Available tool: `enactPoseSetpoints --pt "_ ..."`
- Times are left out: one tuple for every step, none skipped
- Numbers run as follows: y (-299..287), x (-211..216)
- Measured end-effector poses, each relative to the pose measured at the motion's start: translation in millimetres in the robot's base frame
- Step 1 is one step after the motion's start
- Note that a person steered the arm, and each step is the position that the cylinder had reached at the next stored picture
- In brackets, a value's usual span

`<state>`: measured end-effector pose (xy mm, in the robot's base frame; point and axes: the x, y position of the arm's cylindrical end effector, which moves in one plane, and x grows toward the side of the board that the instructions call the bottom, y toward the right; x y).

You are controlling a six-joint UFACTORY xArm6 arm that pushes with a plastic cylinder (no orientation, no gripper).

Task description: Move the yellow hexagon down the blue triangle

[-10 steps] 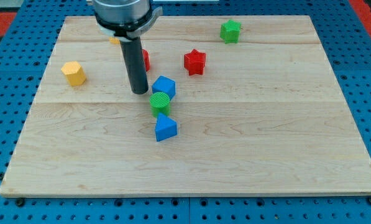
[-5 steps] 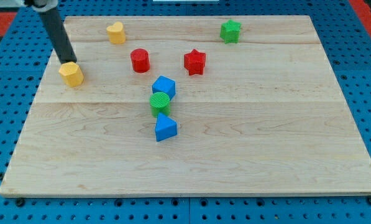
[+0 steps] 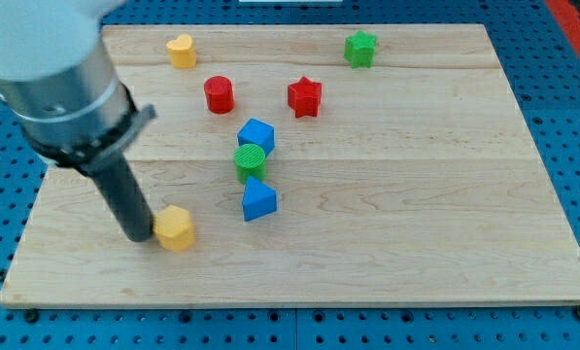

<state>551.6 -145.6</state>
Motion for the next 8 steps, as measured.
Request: enactPoseSetpoints --pt "19.8 9.4" --pt "43.5 10.7" --pt "-8.8 10.1" --pt "-1.6 0.9" --pt "31.0 -4.2" --pt "44.7 -4.2" --pt "54.5 2.6" --pt "78.6 9.9"
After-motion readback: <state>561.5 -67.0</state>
